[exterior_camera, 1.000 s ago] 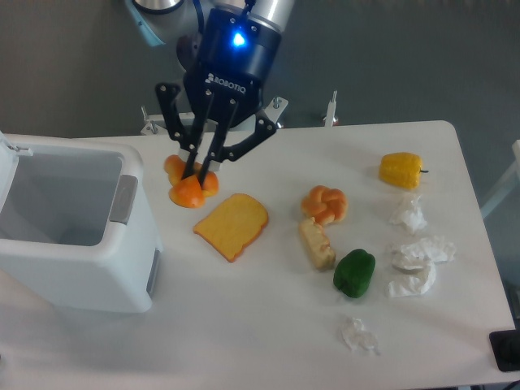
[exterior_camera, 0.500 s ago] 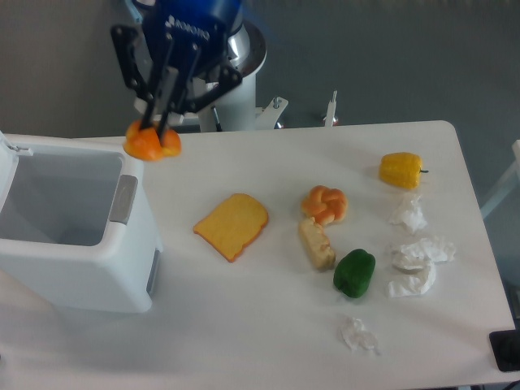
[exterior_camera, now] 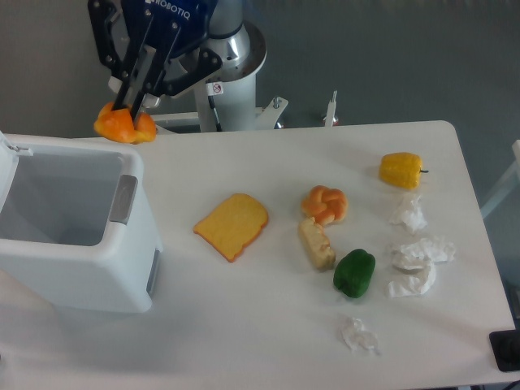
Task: Place the long bread in the trash can
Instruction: 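Lower the long bread into the opening of the trash bin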
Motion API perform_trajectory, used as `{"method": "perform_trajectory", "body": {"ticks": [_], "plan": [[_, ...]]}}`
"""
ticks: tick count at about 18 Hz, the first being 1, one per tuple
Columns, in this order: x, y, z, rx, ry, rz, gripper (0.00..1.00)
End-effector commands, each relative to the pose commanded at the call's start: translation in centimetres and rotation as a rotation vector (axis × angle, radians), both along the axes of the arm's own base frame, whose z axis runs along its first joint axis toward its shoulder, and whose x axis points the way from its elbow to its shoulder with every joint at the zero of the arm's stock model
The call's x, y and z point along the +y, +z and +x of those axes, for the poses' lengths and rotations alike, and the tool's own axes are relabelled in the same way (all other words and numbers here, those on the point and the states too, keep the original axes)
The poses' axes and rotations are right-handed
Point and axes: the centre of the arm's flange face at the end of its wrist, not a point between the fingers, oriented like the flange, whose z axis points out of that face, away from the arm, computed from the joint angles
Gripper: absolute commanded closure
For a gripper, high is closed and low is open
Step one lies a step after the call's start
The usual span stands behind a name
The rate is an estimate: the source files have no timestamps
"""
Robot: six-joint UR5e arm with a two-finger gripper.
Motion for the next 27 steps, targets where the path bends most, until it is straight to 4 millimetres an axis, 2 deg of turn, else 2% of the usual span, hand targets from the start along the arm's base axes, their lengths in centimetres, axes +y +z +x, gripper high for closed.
{"method": "perform_trajectory", "body": {"ticks": [2,7,17,23,27], "plan": [[0.6,-0.8,-0.5,-0.009,-0.003,-0.008,0.80],[2.4,-2.3,-0.1,-0.021,-0.033,-0.018,0.80],[3.5,-3.4,-1.0,-0.083,-0.005,-0.037,0.80],[3.9,-3.6,-0.4,-0.106,-0.005,-0.042,0.79],[4.5,-3.9,0.8,-0.111,-0.025,-0.049,0.79]]}}
